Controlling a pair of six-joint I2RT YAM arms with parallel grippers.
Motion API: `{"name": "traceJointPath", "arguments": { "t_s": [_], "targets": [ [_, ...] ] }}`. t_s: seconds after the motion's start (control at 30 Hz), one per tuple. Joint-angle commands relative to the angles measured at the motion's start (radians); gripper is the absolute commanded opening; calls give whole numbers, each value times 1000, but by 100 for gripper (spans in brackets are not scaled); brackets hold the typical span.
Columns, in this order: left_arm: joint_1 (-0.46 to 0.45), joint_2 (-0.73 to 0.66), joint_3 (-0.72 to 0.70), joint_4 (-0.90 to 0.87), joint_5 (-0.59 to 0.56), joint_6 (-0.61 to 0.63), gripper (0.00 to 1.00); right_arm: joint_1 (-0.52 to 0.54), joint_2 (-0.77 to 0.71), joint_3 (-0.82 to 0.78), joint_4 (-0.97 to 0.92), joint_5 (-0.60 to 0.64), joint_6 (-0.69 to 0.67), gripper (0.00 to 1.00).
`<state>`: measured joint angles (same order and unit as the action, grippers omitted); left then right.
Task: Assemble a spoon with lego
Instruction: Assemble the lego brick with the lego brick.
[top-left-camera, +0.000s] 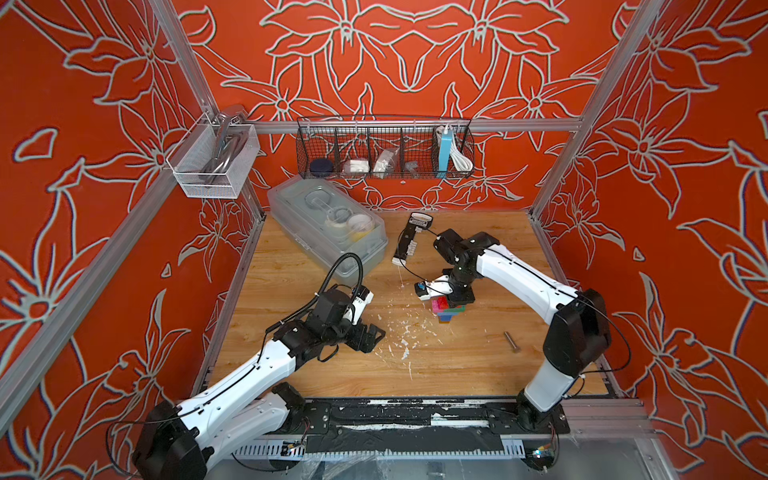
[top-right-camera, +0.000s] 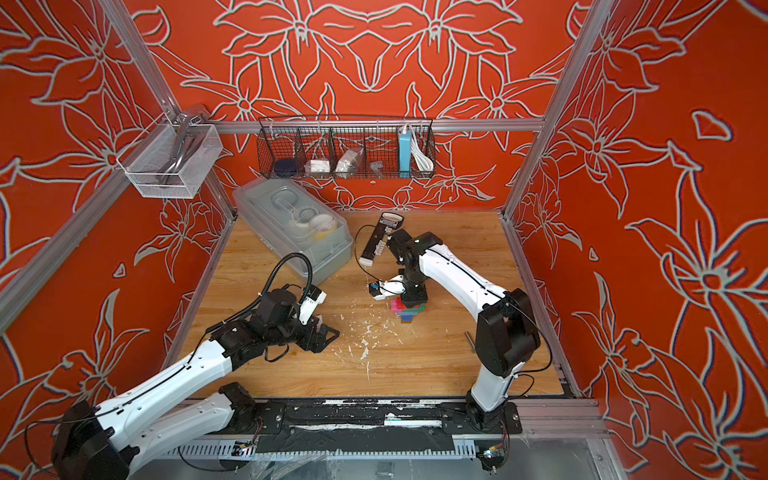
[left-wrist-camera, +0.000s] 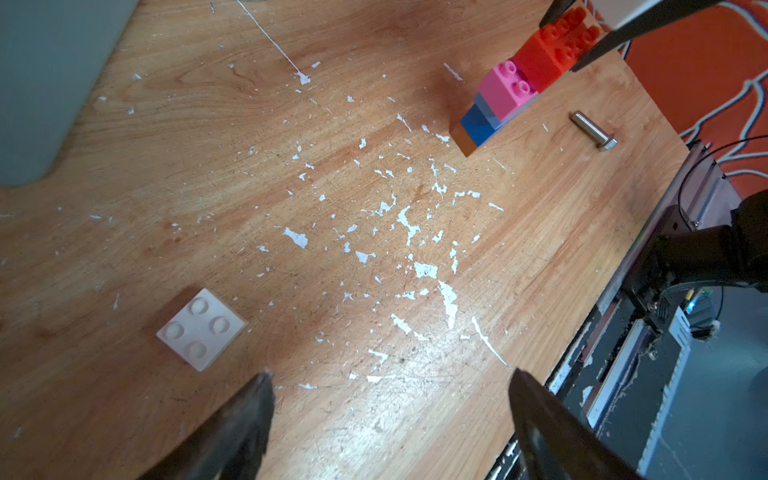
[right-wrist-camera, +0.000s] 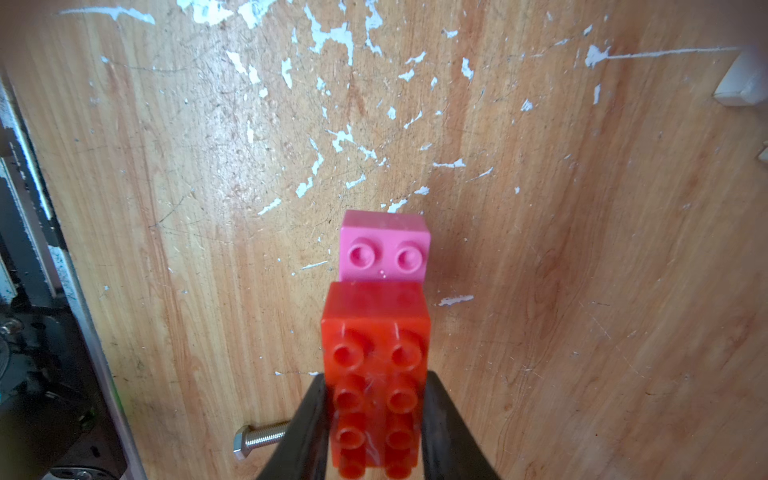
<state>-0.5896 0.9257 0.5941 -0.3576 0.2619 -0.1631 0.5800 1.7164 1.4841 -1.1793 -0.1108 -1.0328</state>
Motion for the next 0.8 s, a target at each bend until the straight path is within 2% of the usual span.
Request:
{"name": "traceJointPath", "arguments": {
  "t_s": [0.0,0.53,0.77],
  "targets": [
    [-7,-2,20,-10,-11,19,87,-8,4,-37,-4,0,11,0],
    [-15,-7,25,-20,-29,26,88,-9,34,-85,-9,-29,13,0],
    [-19,-16,32,-35,-47,30,88,-6,96,-88,-11,-66,18,0]
  ]
}}
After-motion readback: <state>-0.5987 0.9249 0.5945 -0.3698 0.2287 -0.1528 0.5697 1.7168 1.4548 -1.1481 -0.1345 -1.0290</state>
